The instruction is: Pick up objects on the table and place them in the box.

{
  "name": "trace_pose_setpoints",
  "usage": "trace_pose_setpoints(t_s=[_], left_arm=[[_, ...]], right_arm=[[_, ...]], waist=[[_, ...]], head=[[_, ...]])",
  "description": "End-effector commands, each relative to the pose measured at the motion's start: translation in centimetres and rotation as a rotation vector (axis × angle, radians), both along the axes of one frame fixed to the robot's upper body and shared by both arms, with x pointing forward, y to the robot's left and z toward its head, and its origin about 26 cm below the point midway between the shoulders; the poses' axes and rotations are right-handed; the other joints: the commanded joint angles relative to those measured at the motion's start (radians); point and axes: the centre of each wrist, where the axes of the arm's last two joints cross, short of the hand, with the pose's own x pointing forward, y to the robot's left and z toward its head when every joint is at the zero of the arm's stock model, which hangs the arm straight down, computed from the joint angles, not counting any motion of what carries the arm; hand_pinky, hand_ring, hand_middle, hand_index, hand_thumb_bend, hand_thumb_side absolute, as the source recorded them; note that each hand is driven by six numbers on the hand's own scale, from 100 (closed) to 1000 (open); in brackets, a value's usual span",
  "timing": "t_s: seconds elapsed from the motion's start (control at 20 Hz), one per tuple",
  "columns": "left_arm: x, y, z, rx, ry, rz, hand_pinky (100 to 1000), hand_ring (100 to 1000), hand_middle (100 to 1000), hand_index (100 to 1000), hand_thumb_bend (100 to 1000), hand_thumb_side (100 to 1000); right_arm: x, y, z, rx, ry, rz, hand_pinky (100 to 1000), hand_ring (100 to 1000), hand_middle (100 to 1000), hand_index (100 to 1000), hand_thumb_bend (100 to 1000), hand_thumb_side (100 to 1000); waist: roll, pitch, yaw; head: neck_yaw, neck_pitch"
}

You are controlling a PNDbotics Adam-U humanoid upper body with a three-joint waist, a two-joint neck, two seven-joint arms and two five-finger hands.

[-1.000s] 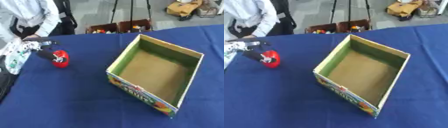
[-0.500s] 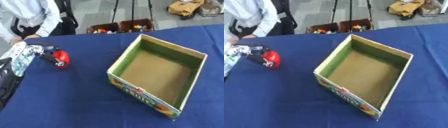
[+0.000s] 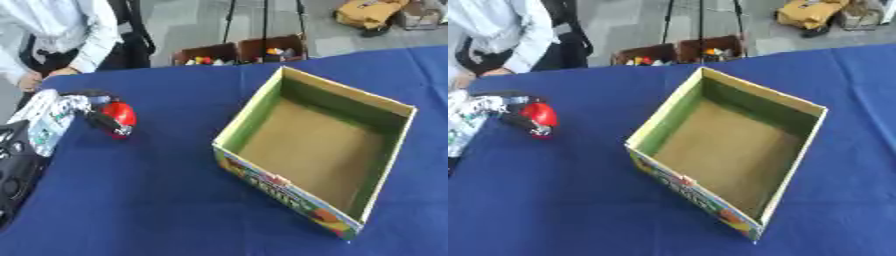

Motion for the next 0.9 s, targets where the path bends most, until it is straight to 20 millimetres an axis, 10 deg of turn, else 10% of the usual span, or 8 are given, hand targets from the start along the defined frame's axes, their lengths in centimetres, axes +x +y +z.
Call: trace_pose_setpoints(t_s=[0.05,0.9], left_arm=[[-0.26,0.82,1.11,-0.001,-0.028,0.018,577,798,980,1000,390,518],[-0.2,1.18,0.25,-0.093,-0.056,0.002,489,601,986,992,100,422]], right_arm=[[-0.54,0.01,0.85,-0.006,-0.03,0.006,712,780,779,835,100,1000],[-0.58,-0.1,0.92,0.02,-0.044,0.007,717,779,769,822,100,1000]], waist=[[-0.005,-0.019,0.0],[-0.003,-0.015,-0.006]], head=[[0.006,-0.011],[0.006,-0.013]])
